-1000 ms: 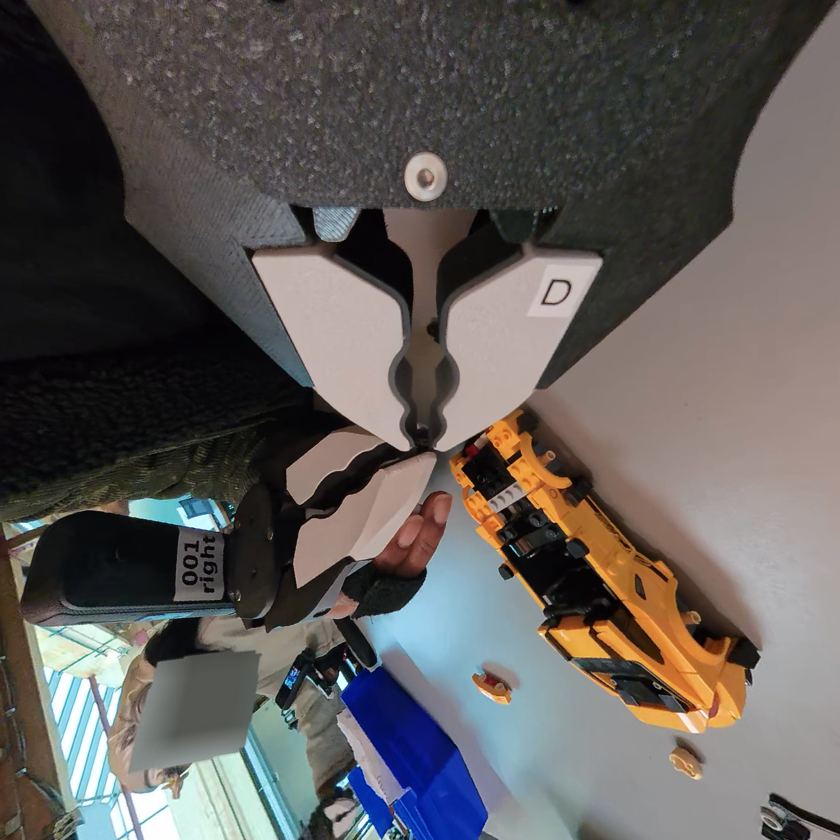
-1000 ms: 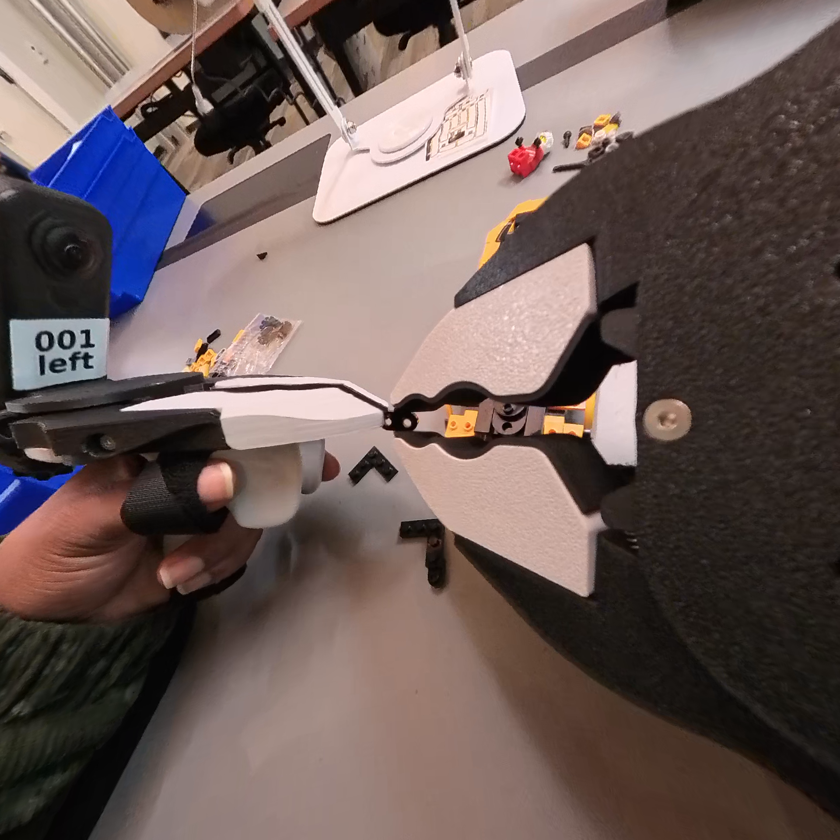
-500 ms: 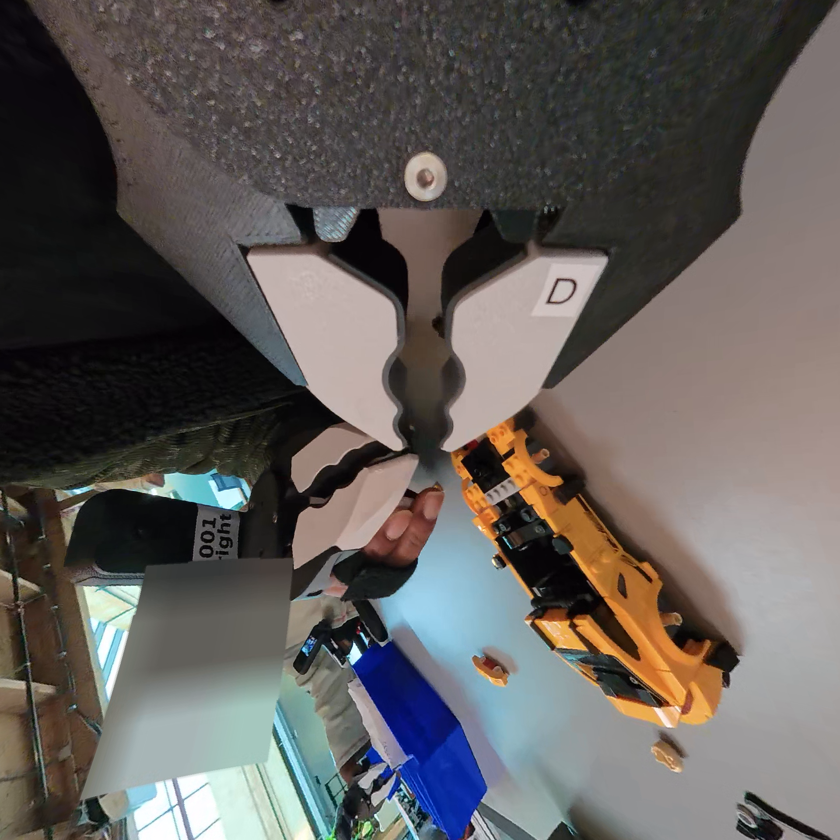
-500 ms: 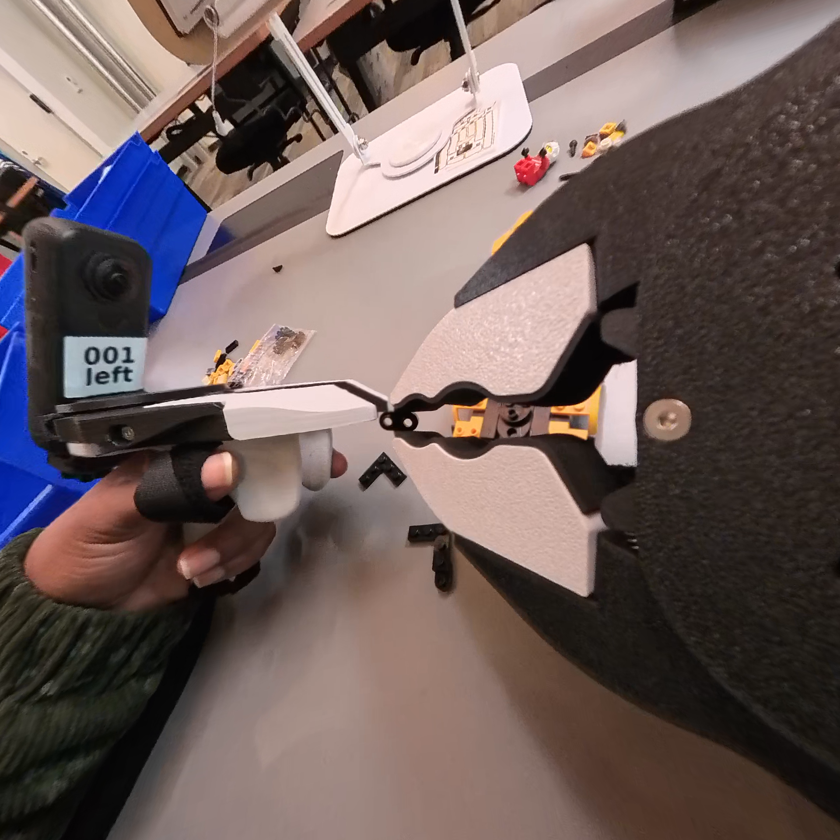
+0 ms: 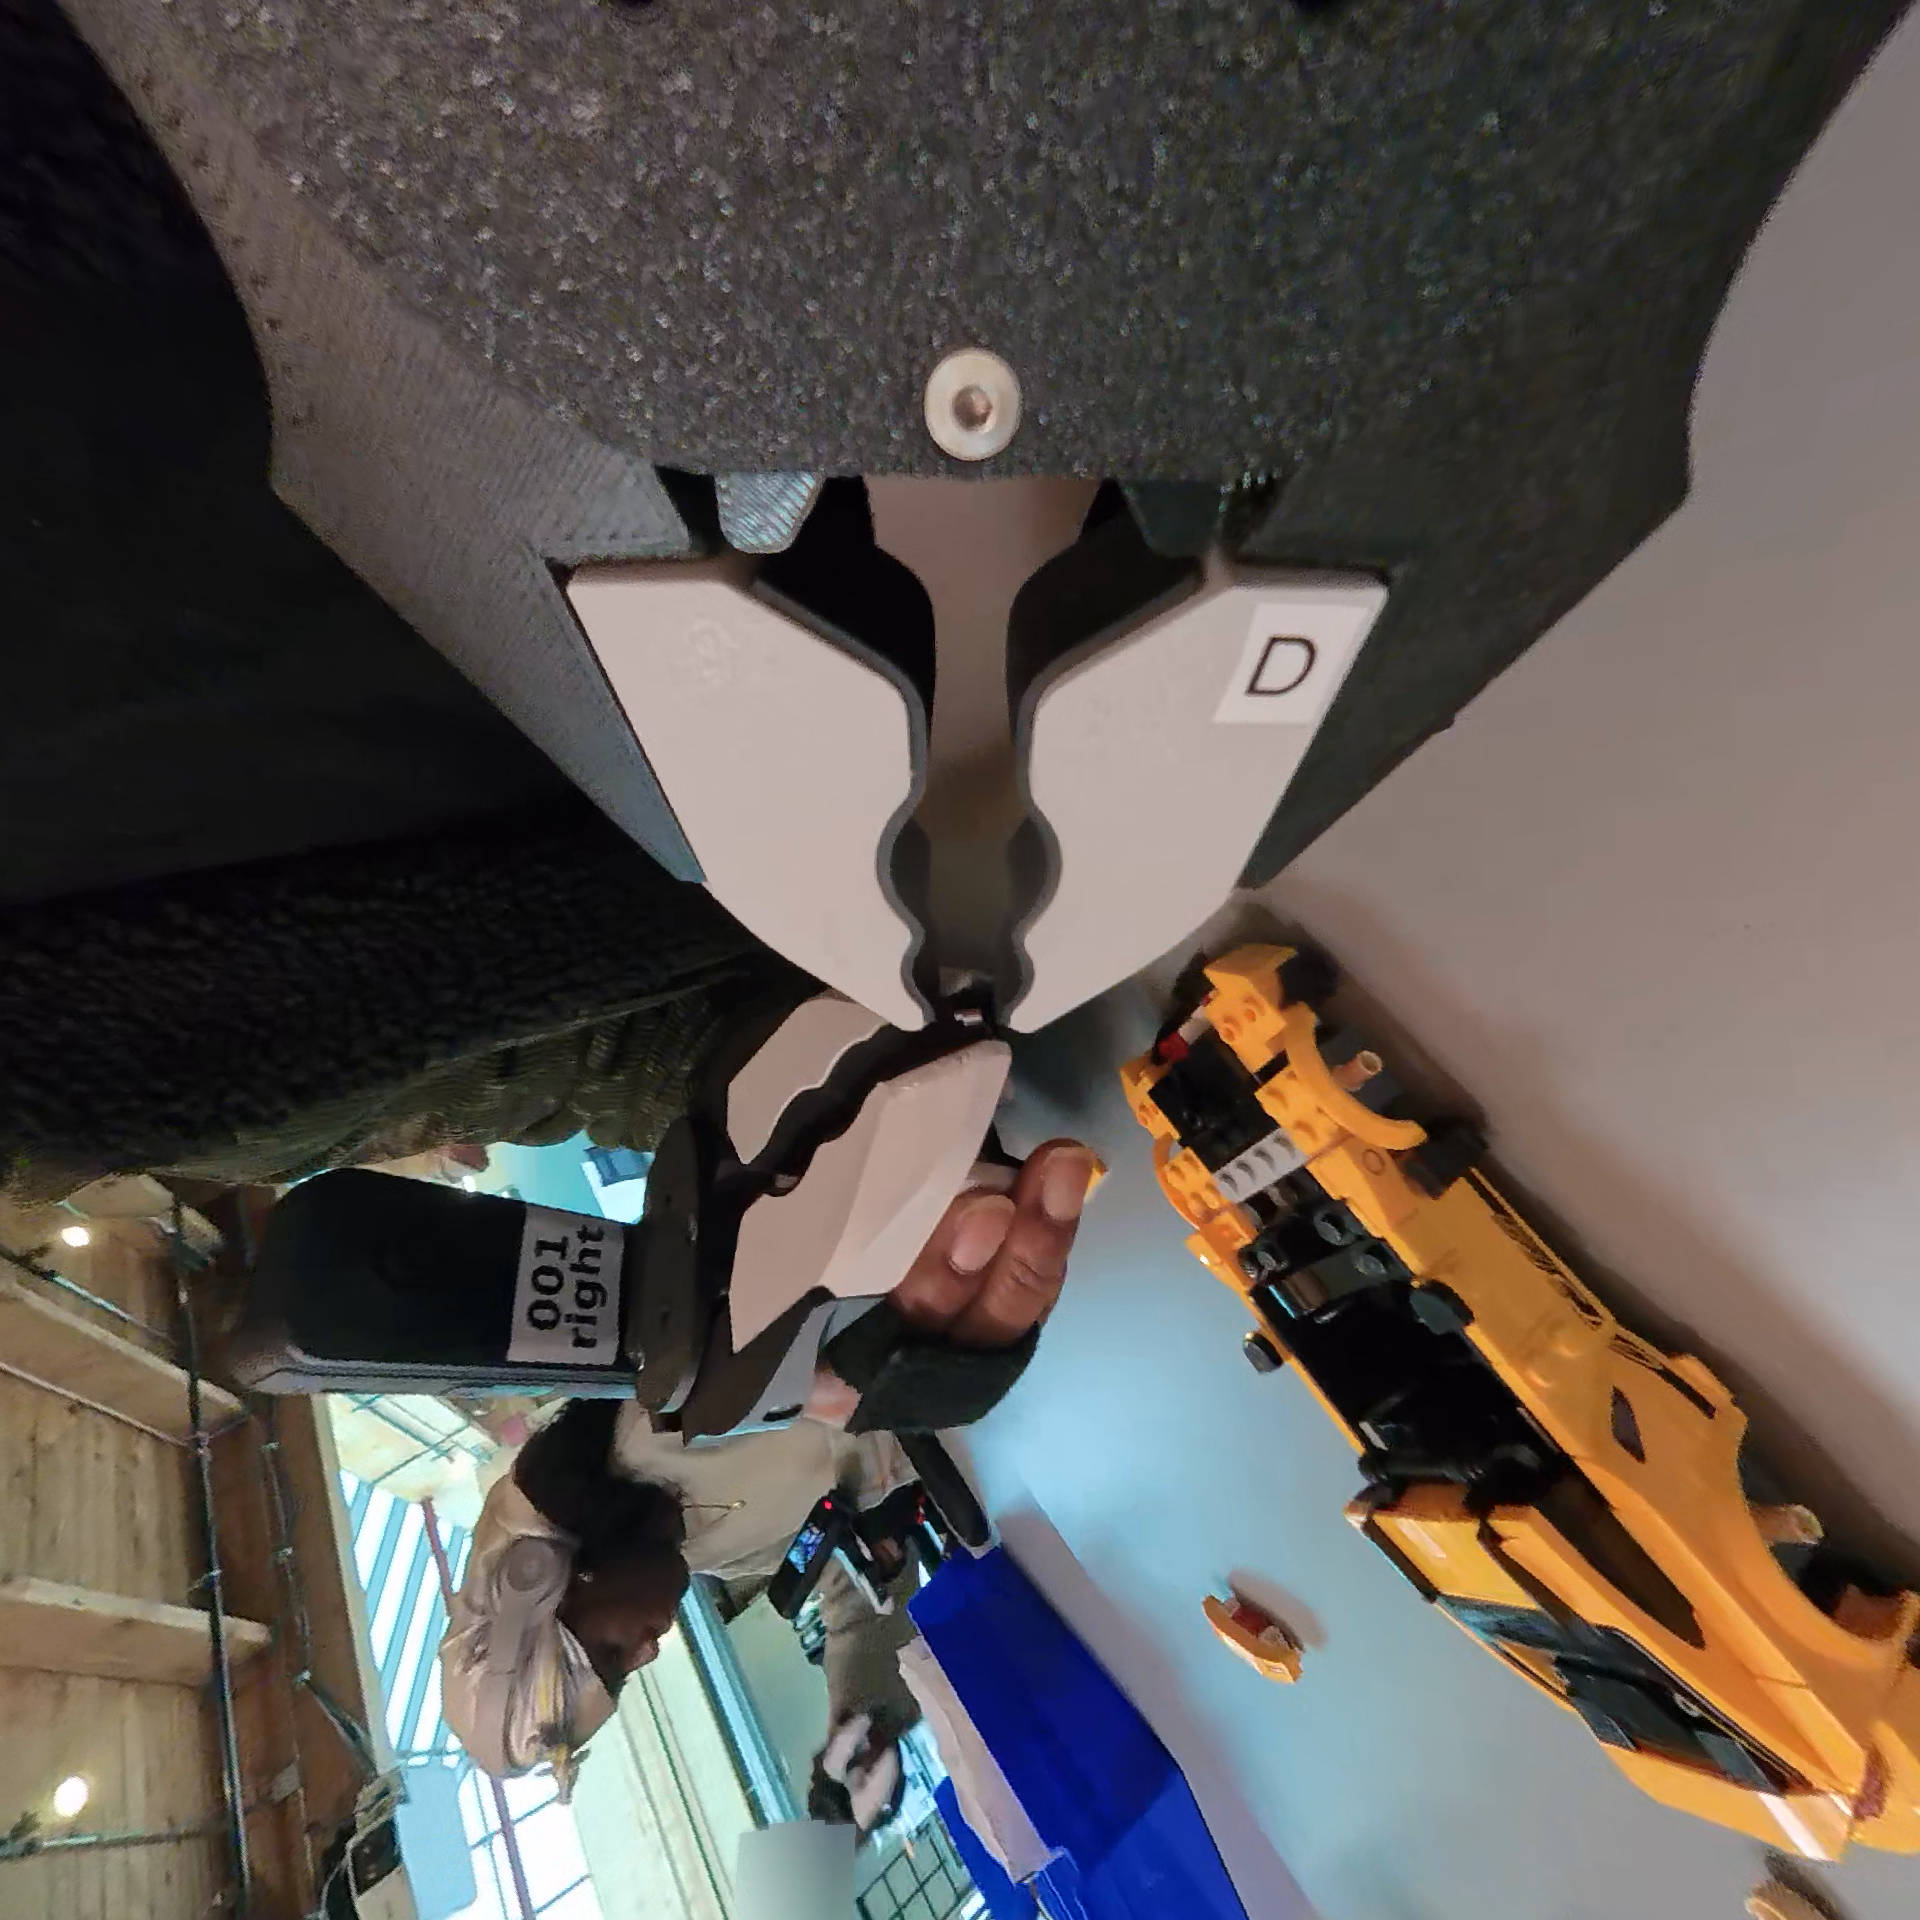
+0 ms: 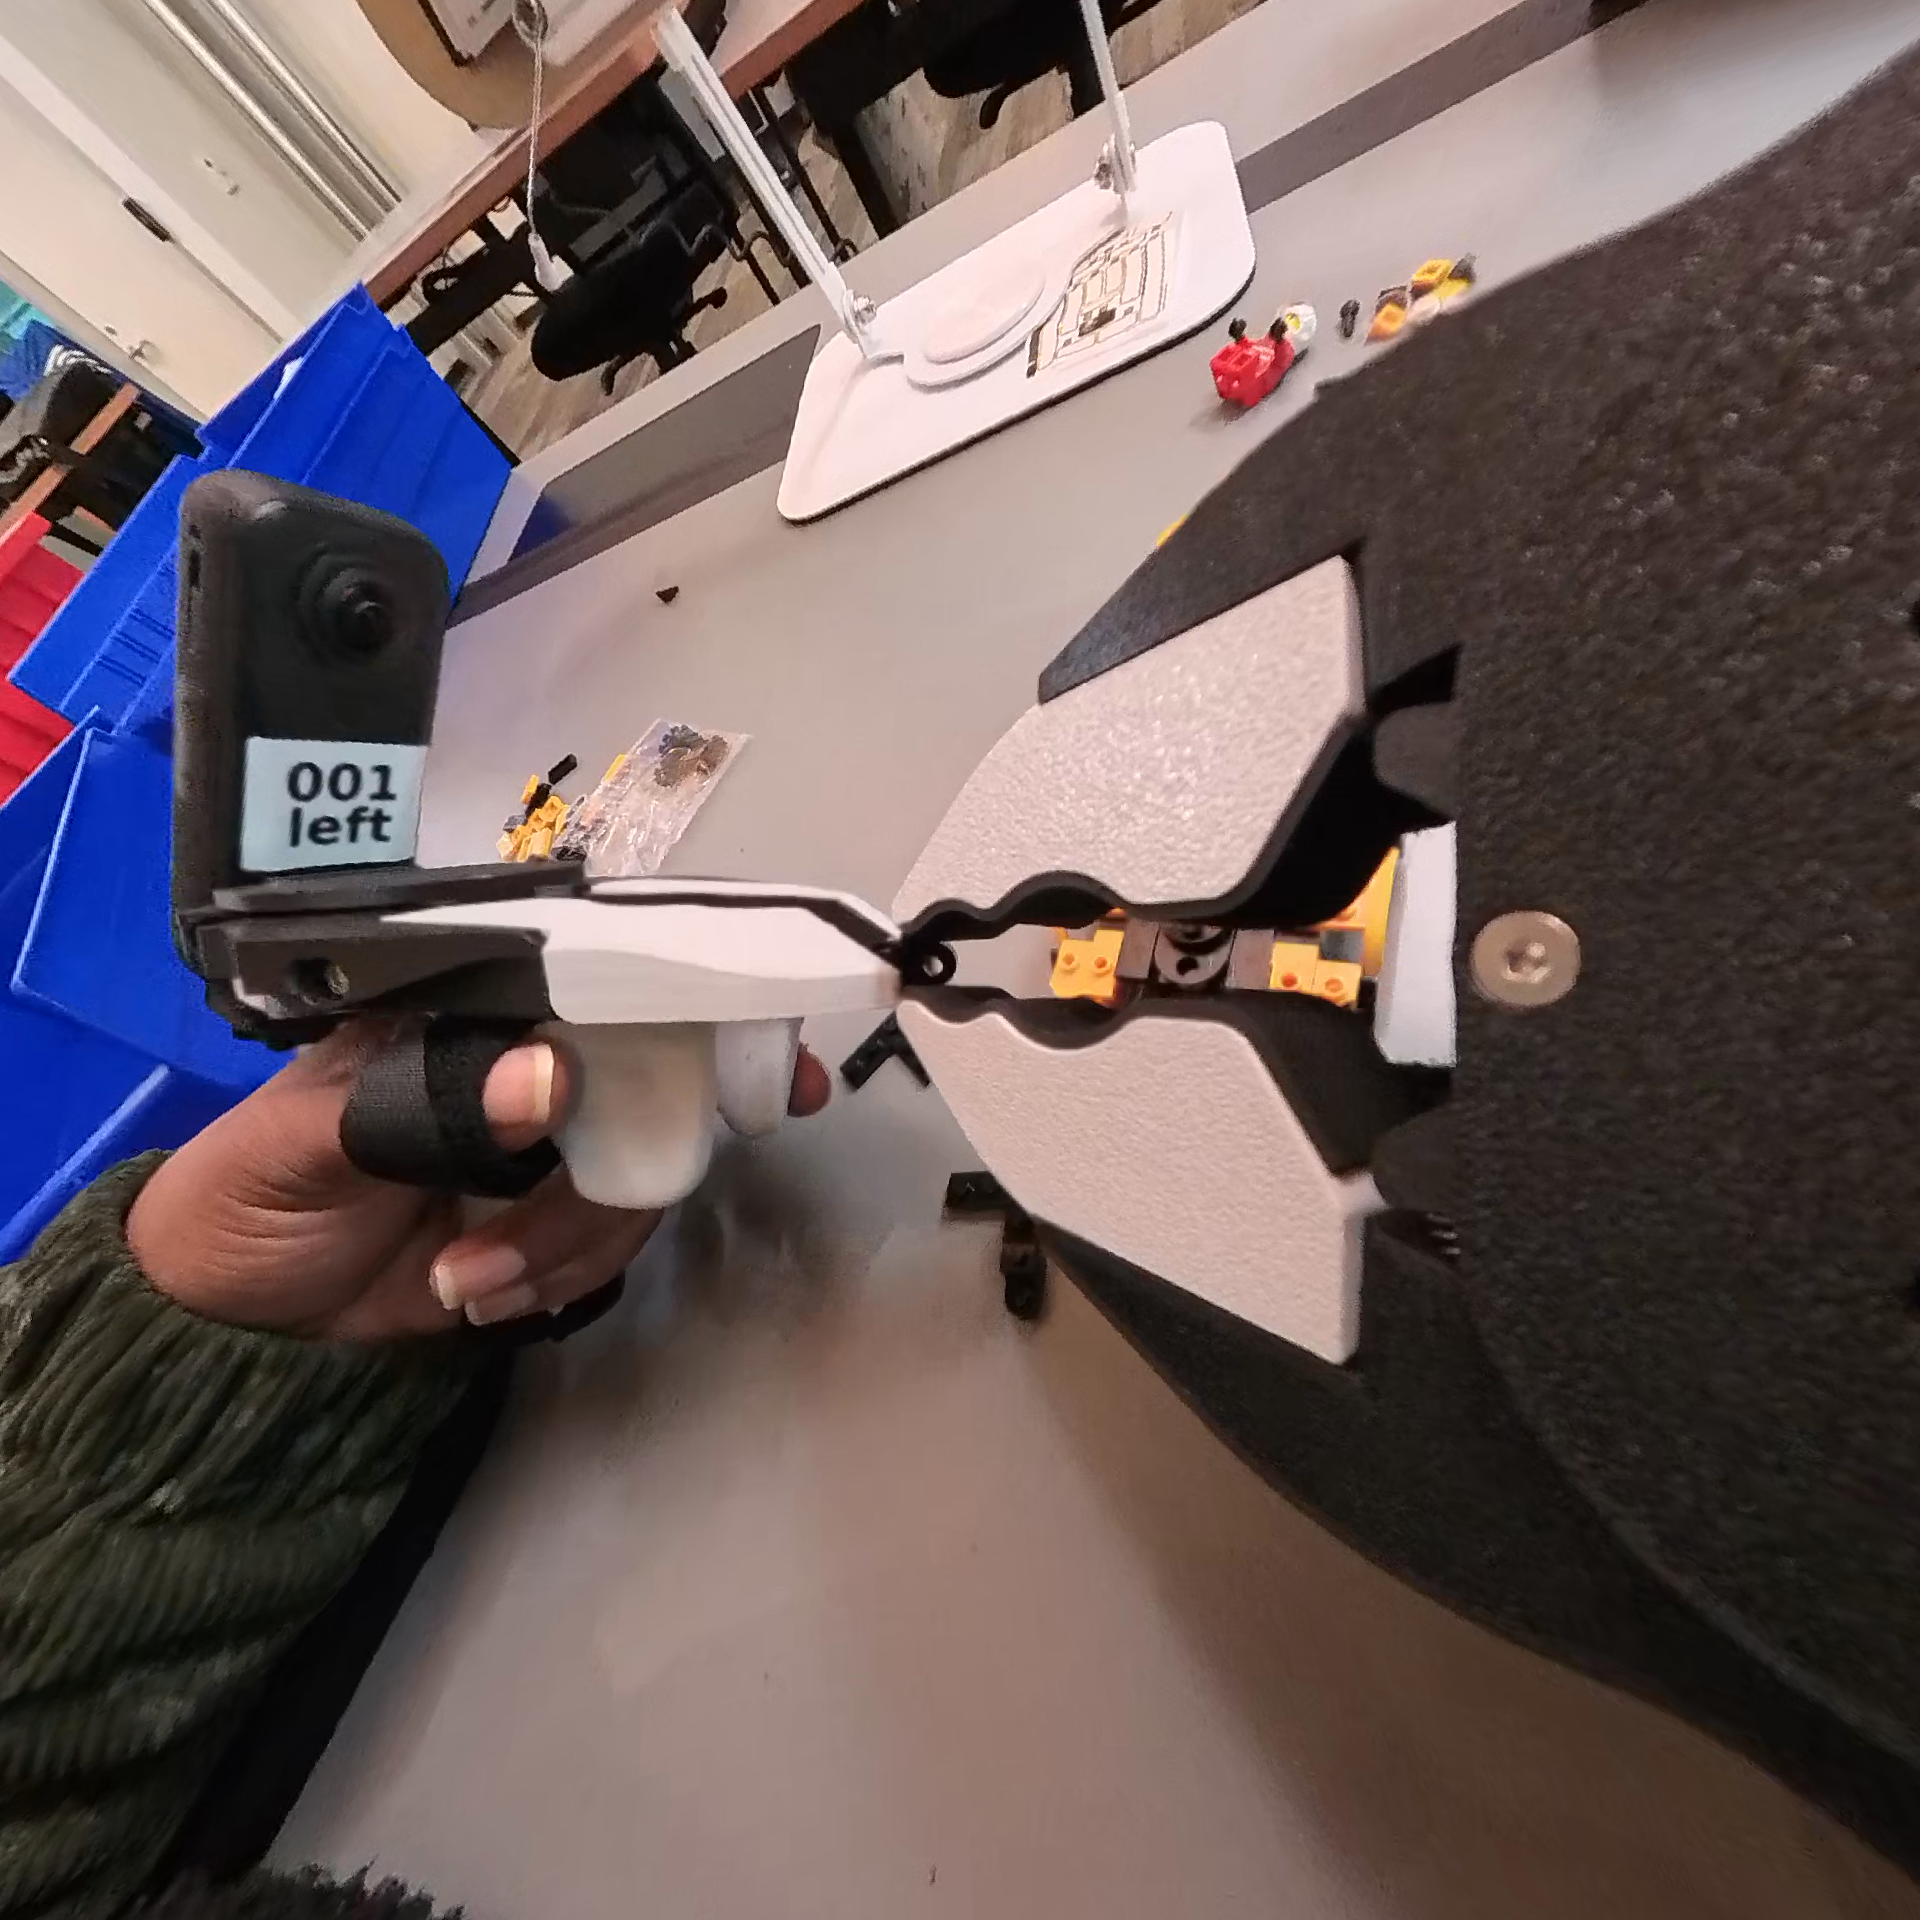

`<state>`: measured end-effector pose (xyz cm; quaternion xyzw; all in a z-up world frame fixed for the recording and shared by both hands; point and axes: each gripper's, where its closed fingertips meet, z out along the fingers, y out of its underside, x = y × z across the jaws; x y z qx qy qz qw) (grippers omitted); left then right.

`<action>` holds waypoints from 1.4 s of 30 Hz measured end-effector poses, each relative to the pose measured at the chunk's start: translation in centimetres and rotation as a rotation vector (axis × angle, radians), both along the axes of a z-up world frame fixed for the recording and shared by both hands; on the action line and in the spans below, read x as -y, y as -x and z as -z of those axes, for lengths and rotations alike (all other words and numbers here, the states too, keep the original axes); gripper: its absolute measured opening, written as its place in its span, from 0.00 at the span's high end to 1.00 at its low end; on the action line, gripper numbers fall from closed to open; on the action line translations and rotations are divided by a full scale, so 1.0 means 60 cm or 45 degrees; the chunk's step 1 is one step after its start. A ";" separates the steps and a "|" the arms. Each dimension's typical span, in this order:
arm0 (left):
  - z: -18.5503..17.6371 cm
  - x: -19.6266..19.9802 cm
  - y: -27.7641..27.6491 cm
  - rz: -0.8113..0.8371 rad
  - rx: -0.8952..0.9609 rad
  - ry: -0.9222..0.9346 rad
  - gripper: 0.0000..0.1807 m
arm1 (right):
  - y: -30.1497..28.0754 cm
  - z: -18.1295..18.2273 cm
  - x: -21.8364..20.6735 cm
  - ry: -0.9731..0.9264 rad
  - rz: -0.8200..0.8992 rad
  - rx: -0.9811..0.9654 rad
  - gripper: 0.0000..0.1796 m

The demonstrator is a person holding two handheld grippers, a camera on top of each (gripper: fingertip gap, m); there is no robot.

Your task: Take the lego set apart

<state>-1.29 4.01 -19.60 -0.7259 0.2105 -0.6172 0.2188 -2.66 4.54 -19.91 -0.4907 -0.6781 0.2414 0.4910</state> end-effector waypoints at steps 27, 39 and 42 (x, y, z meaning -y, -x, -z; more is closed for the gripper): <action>-0.001 -0.013 0.011 -0.064 -0.027 -0.024 0.98 | -0.005 0.008 -0.011 0.046 0.042 0.017 0.95; 0.004 -0.023 0.019 -0.107 0.013 0.094 0.99 | -0.002 0.007 -0.017 0.066 0.074 0.024 0.93; 0.003 -0.019 0.014 -0.084 0.025 0.108 0.99 | 0.004 0.012 -0.016 0.037 0.079 0.053 0.93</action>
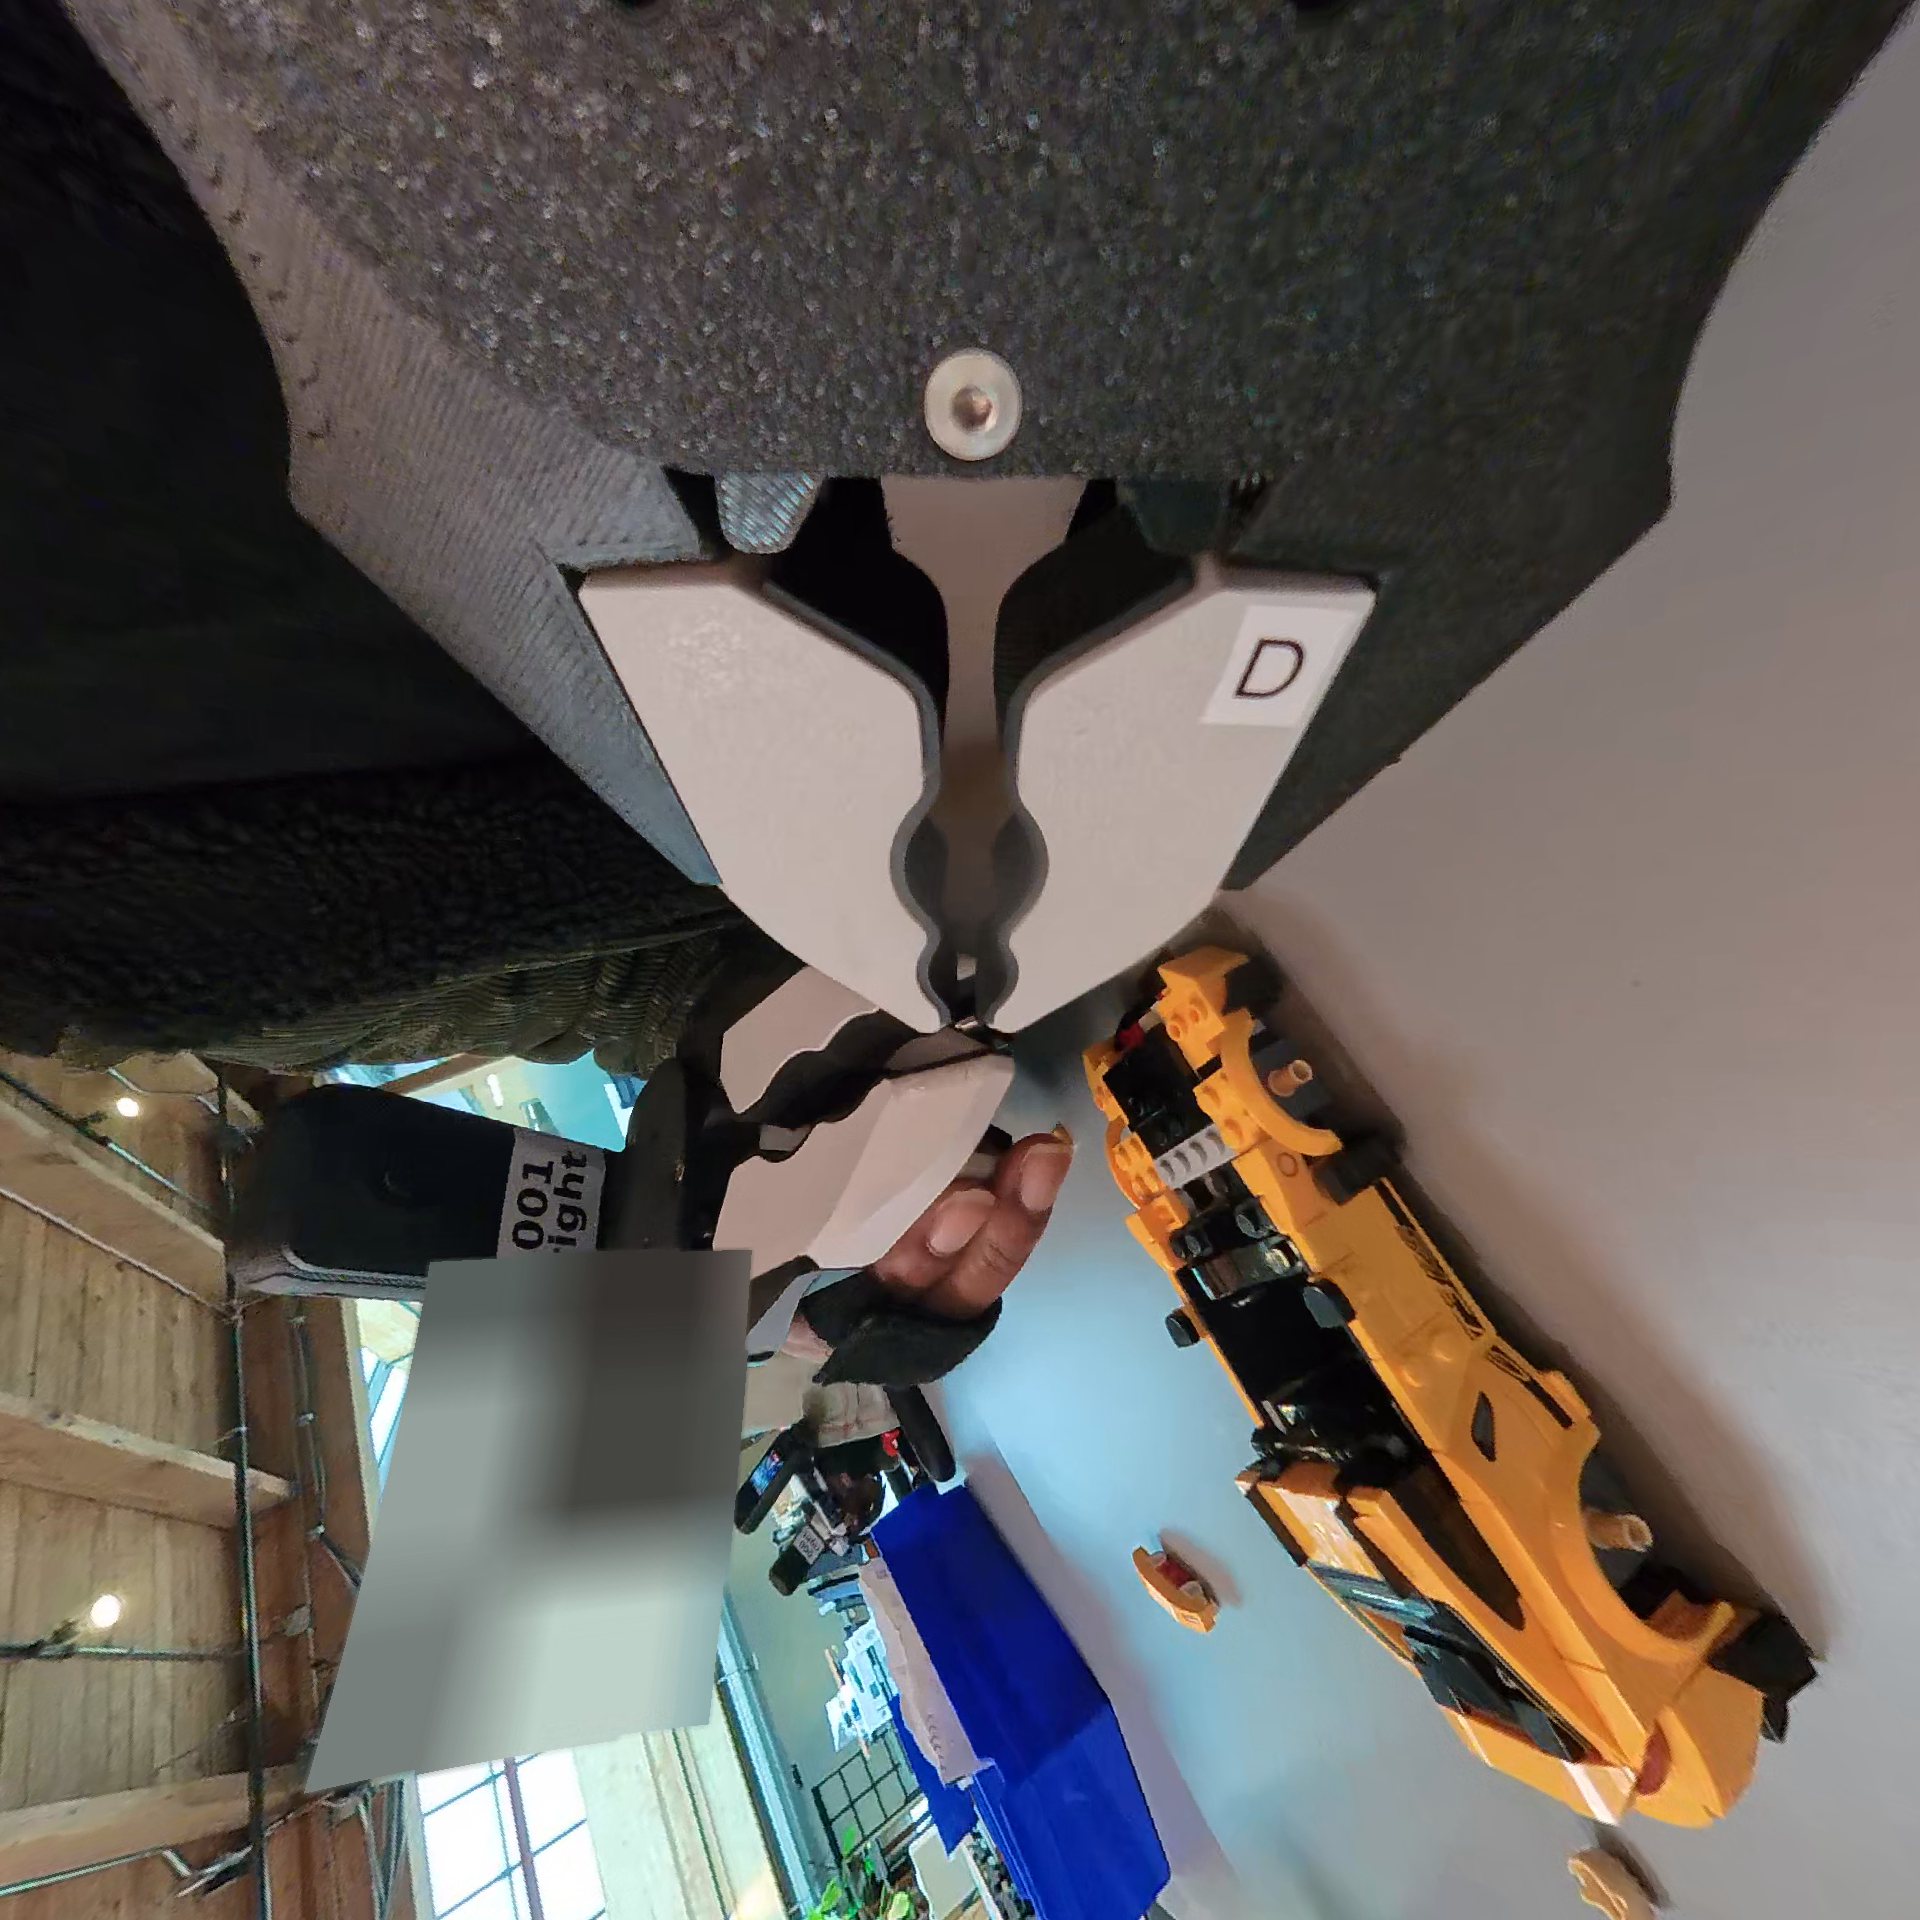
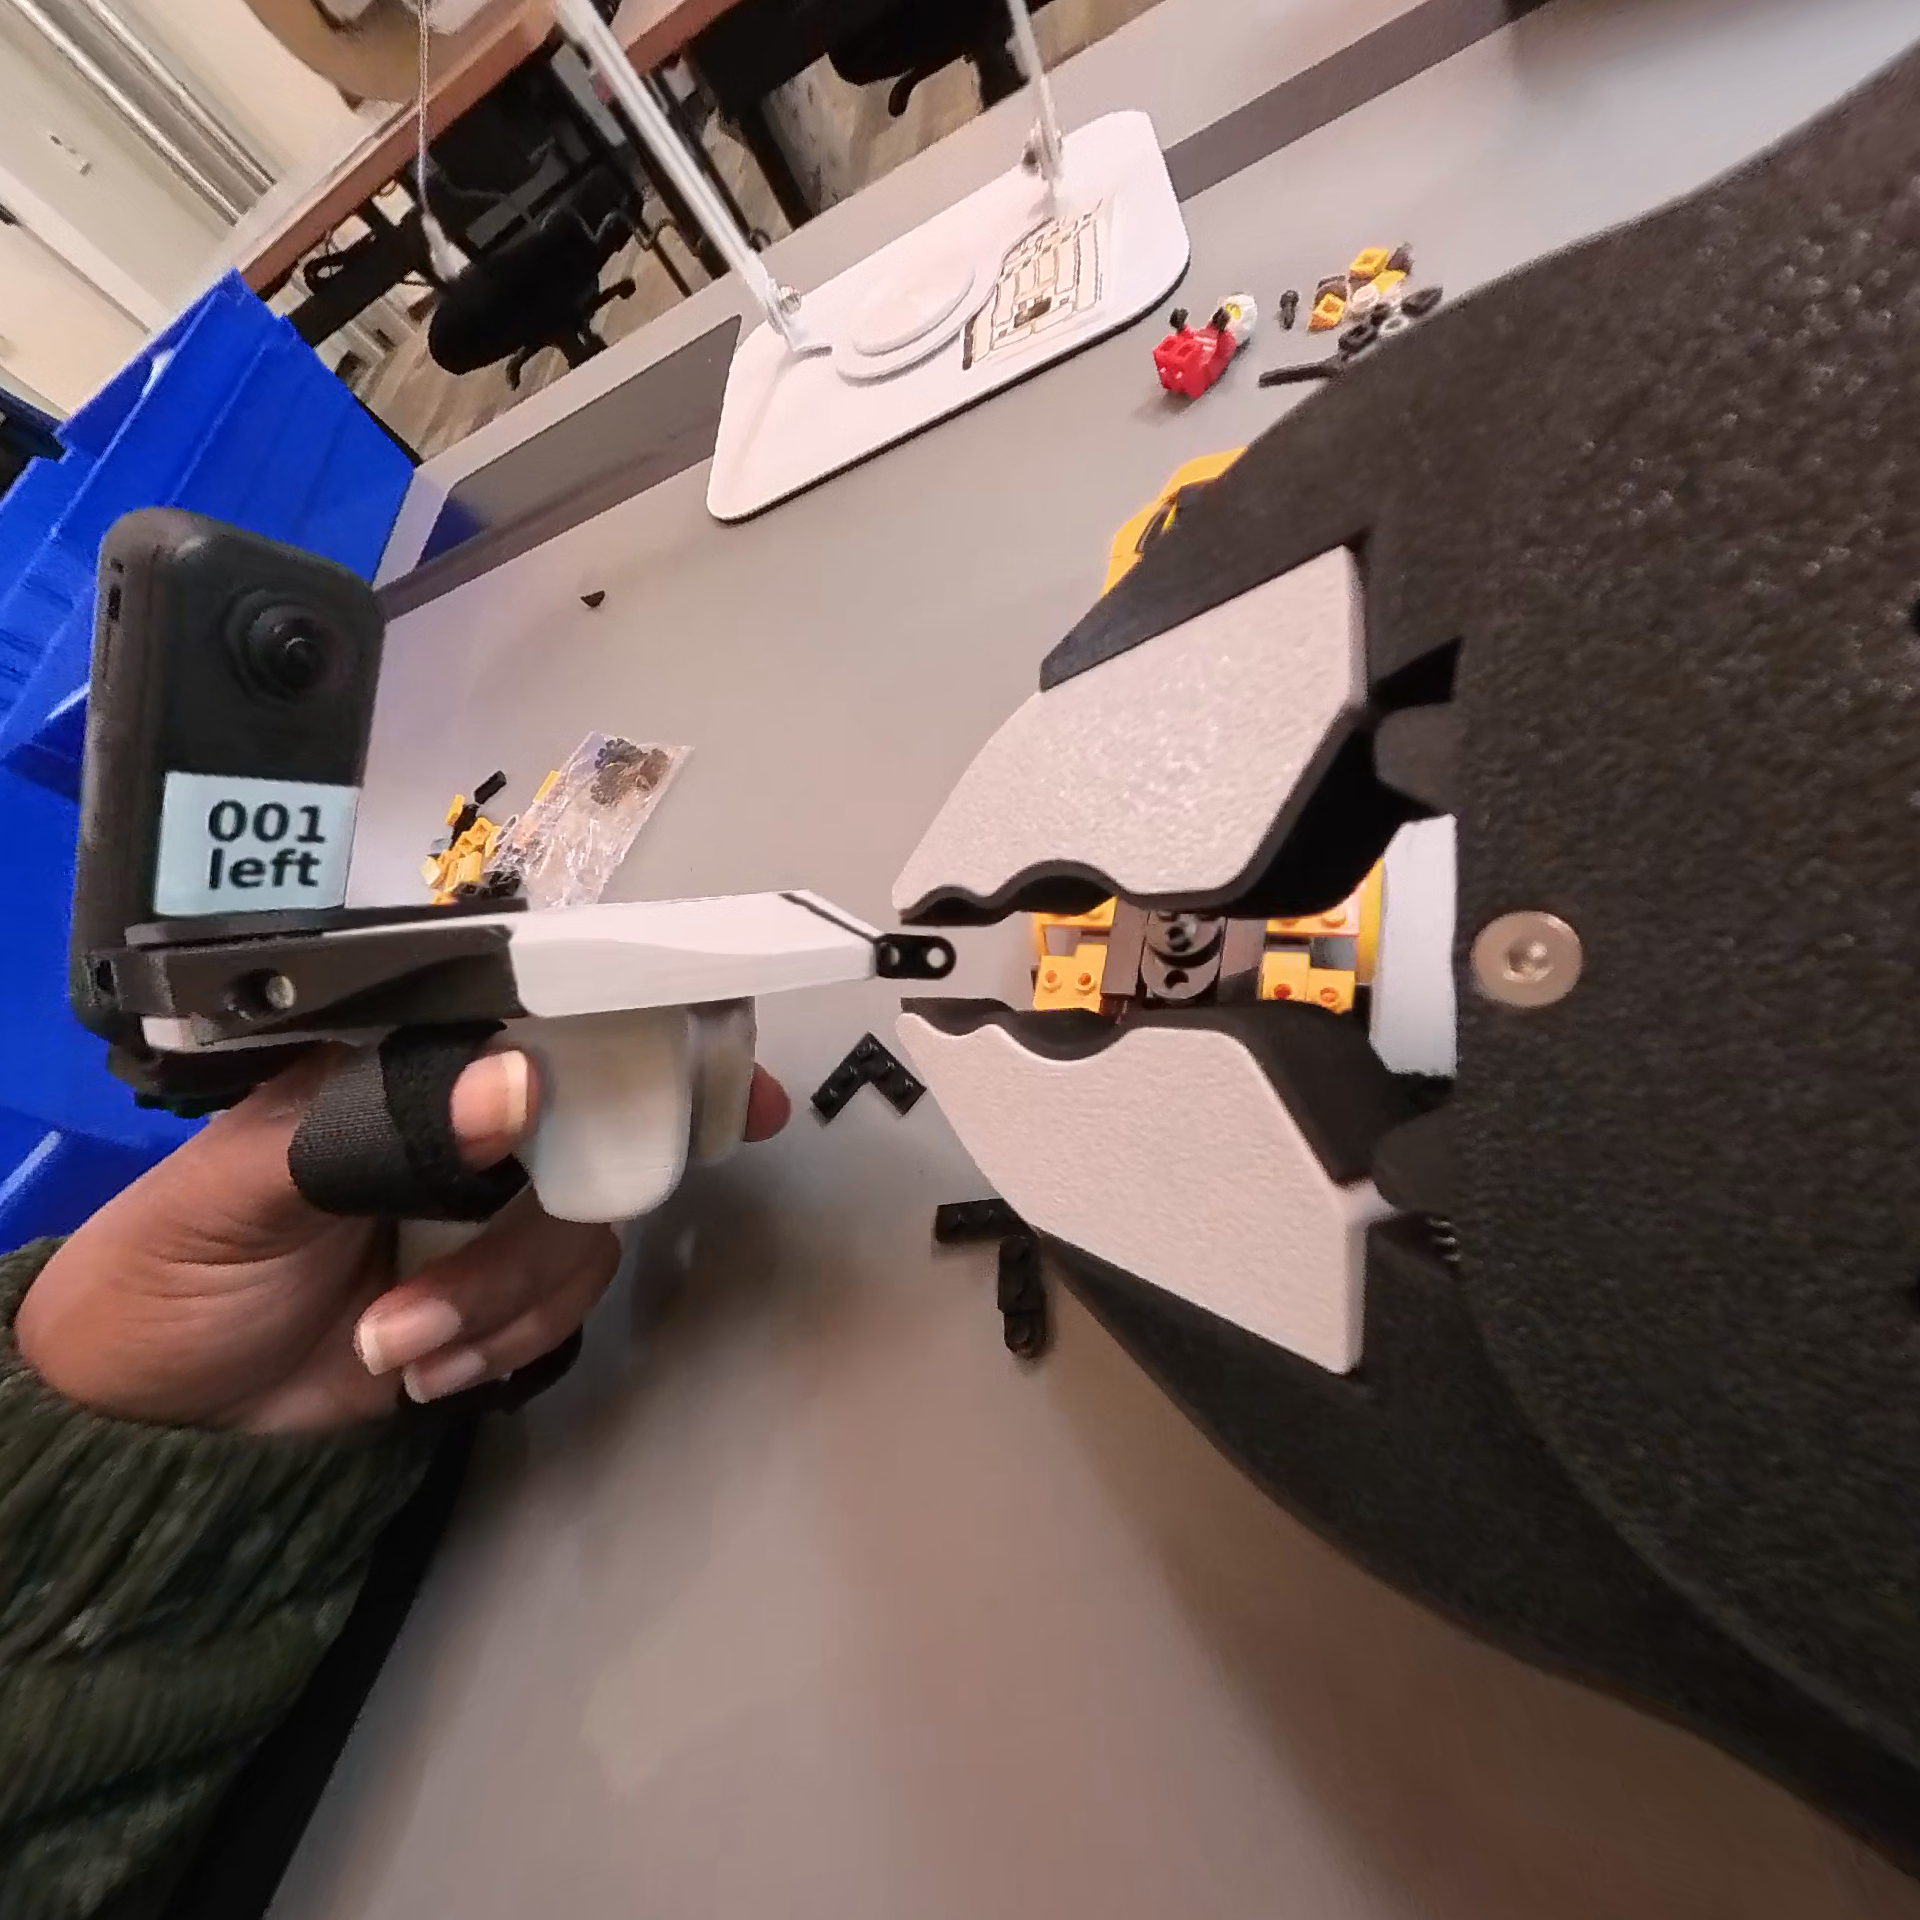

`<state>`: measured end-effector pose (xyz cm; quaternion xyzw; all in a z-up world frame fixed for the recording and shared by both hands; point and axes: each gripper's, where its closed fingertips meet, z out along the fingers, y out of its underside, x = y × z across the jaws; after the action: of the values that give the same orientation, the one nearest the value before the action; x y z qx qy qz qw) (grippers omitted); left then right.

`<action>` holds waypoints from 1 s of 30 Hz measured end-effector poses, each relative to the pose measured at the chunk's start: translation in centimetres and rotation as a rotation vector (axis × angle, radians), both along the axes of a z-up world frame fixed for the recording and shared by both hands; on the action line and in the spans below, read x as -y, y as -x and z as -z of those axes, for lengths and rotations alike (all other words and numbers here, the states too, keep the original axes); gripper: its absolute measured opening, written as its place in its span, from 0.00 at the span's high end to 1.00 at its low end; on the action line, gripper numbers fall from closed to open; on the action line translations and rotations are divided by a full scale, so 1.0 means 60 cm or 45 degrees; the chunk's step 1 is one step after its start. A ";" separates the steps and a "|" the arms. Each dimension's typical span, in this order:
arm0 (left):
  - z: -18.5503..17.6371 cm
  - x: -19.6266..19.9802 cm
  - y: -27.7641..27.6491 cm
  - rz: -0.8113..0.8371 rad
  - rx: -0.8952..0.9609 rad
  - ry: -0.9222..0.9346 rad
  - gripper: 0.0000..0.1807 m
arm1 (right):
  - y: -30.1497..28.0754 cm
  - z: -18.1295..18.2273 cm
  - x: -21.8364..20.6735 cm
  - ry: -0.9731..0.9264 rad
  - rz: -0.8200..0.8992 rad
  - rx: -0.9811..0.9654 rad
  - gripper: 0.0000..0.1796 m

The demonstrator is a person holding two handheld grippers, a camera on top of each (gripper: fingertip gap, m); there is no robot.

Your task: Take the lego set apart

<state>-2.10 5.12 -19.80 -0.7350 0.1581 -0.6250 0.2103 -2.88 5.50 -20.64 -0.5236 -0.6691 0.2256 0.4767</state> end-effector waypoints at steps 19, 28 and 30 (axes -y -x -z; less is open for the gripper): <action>-0.009 -0.045 0.054 -0.220 -0.079 -0.167 0.94 | -0.093 0.043 -0.072 0.364 0.226 0.433 0.96; -0.008 -0.039 0.055 -0.199 -0.099 -0.182 0.93 | -0.069 0.058 -0.057 0.501 0.181 0.593 0.96; -0.008 -0.038 0.055 -0.196 -0.097 -0.182 0.93 | -0.068 0.062 -0.055 0.517 0.177 0.606 0.96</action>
<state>-5.39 7.43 -19.30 -0.7513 0.1530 -0.5657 0.3034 1.20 8.82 -24.34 -0.6905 -0.6657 0.1929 0.2069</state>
